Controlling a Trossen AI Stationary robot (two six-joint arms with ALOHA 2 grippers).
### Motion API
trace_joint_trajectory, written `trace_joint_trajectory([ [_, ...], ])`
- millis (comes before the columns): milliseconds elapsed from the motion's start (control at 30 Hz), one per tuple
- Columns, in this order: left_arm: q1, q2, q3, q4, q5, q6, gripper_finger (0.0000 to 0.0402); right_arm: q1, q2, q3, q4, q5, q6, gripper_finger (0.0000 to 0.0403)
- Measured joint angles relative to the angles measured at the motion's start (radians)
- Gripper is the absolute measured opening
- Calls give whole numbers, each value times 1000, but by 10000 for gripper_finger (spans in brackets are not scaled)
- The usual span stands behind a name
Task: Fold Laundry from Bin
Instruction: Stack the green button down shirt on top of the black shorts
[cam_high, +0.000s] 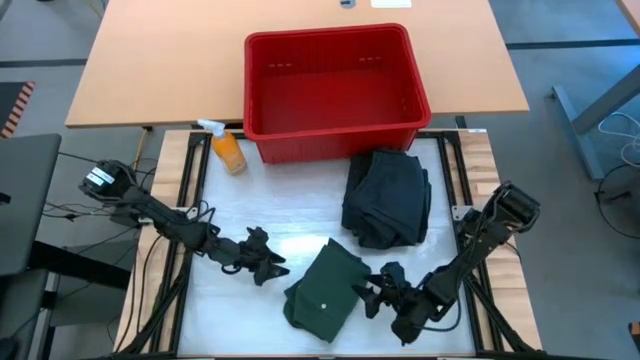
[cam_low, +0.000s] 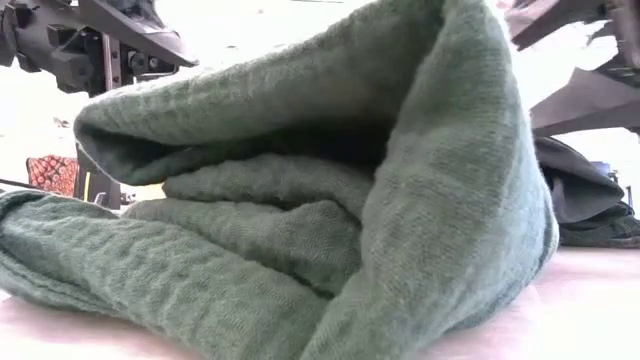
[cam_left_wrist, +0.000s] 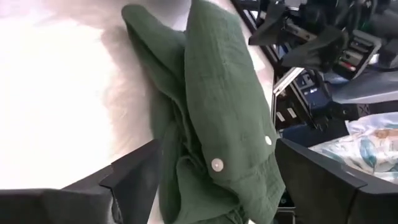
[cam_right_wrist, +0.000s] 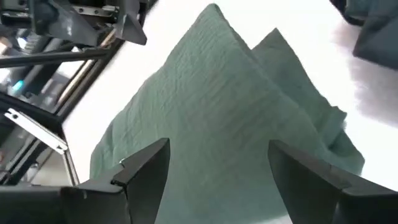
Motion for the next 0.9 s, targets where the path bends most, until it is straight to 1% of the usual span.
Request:
trace_joint_trajectory([
  [67,3,0,0,-4,7,-23,301,-11,-15,0,3,-45,-10,300],
  [133,3,0,0,-3,6,-42,301,5,-19,0,12,-68,27,300],
  [267,2,25,0,-1,-9,-59,301,83,15,0,11,-38,205,300],
  [367,2,110,13,51,4,-77,301,122,68,0,15,-1,351,300],
  [500,25,254,66,156,99,-78,301,141,161,0,101,24,471,300],
  [600,49,322,113,185,134,-72,301,141,225,2,209,46,479,300],
  [767,69,410,177,181,181,-51,301,122,280,4,339,157,419,300],
  [900,80,478,232,143,192,-43,301,99,290,3,373,158,371,300],
])
